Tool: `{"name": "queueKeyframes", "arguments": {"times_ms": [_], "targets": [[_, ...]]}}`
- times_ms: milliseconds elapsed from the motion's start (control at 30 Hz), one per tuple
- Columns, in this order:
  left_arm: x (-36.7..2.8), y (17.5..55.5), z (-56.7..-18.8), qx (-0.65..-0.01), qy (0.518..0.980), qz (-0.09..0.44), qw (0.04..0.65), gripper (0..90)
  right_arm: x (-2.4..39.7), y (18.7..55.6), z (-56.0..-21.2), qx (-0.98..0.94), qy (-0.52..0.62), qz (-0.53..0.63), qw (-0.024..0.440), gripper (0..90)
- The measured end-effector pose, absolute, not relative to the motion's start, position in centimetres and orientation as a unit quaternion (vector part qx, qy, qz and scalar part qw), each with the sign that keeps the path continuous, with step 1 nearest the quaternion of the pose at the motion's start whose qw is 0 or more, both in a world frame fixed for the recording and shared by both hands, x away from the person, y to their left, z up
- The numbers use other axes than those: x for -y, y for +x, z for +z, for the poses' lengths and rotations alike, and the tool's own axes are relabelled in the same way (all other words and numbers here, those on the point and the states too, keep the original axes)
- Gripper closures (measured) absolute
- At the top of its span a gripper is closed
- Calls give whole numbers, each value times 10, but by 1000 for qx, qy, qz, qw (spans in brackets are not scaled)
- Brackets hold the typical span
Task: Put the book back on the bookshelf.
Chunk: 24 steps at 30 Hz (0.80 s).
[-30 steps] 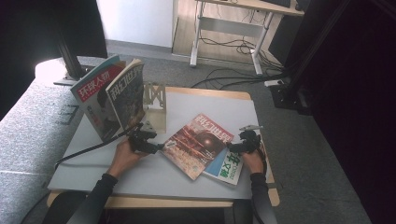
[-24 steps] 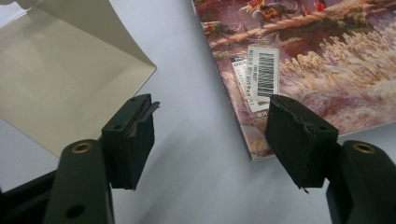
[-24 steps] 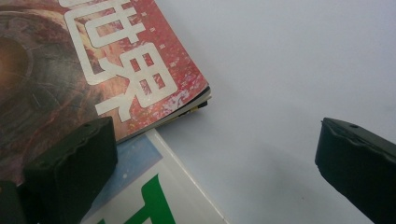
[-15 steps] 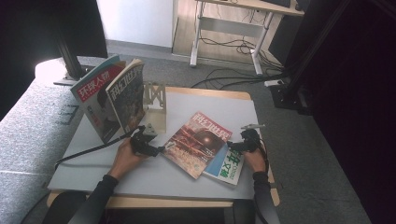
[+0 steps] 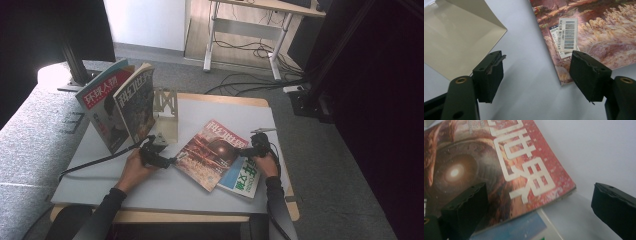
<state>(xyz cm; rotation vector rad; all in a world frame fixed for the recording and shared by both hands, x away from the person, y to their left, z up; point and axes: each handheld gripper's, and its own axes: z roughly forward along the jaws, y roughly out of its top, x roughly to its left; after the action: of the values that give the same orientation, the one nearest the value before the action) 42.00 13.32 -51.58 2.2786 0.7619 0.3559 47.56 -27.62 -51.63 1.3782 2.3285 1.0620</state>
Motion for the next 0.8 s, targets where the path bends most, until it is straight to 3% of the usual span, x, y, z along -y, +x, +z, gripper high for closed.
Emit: {"name": "queueKeyframes", "arguments": {"times_ms": [267,467,800], "targets": [[-133,419,-516,-292,879,139,351,279,272,488,-520,-794,473,374,81,15],[-134,419,-516,-293,878,137,352,281,271,488,-521,-791,471,387,47,79],[-140,422,-521,-310,866,110,377,280,273,486,-511,-787,481,382,61,216]]}}
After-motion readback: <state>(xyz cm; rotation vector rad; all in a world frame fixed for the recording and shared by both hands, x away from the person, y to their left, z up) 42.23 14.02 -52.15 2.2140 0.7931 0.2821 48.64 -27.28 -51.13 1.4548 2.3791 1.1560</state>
